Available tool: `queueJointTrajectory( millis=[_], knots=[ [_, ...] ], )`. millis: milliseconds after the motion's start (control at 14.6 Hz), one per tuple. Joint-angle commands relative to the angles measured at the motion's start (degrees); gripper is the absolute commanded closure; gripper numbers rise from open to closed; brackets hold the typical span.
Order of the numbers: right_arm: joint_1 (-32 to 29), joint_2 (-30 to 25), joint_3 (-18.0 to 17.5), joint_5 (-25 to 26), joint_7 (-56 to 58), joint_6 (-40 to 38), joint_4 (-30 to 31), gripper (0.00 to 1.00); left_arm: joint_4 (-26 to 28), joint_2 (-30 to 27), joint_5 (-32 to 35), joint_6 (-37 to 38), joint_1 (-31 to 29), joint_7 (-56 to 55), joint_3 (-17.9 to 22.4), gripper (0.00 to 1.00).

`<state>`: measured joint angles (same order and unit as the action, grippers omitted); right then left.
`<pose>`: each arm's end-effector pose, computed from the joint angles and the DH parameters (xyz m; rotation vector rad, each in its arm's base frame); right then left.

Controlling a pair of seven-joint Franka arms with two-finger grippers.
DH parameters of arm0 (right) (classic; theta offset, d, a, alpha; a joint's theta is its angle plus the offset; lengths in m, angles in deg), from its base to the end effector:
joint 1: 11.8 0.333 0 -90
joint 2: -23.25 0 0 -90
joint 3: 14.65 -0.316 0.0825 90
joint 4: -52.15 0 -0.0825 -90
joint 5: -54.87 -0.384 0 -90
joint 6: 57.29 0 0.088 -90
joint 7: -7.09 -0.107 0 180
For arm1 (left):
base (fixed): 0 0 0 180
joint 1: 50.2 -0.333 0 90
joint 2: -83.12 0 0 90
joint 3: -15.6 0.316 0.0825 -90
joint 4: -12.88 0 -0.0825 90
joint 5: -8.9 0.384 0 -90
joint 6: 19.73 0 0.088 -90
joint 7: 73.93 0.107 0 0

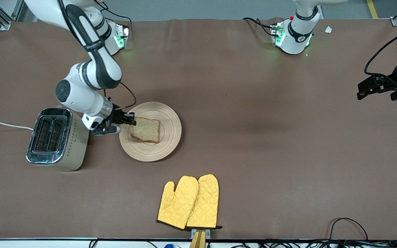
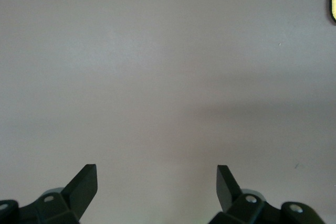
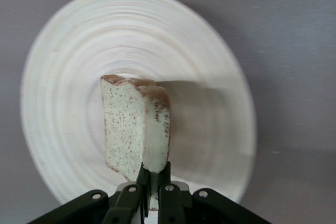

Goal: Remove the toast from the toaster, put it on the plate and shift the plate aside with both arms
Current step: 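Lower the bread onto the plate and open the right gripper, then withdraw the right gripper while the left gripper reaches the plate rim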

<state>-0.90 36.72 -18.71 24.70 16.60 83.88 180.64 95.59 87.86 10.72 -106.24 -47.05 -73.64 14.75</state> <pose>0.5236 0.1393 0.2615 -2.8011 -0.0121 0.0454 0.5734 -0.0361 0.6322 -3.1084 0.1138 0.0240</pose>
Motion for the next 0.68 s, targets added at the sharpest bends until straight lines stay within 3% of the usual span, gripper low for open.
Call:
queueJointTrajectory(
  millis=[0, 68, 137, 479, 616],
  knots=[
    [-4.4, -0.7, -0.9, -1.6, 4.0, -2.2, 1.9, 0.89, -0.3, 0.0, -0.7, 0.8, 1.1, -0.9, -0.6, 0.0],
    [-5.1, 0.0, -0.9, -1.7, 4.0, -2.9, 1.8, 0.53, -0.2, 0.2, -0.9, 0.8, 1.7, -0.8, -0.8, 0.0],
    [-5.4, 0.7, -0.9, -1.7, 3.9, -2.7, 1.8, 0.03, 0.3, 0.7, -1.1, 1.1, 1.6, -0.6, -1.2, 0.0],
    [-6.6, 0.9, -0.9, -1.7, 3.4, -4.7, 1.4, 0.0, 3.4, 4.1, -12.2, 1.2, 1.7, -2.7, -1.4, 0.0],
    [-6.3, 0.4, -0.7, -1.7, 3.5, -6.0, 0.5, 0.0, 4.7, 7.1, -20.8, 0.9, 2.0, -3.4, -1.5, 0.0]
  ],
)
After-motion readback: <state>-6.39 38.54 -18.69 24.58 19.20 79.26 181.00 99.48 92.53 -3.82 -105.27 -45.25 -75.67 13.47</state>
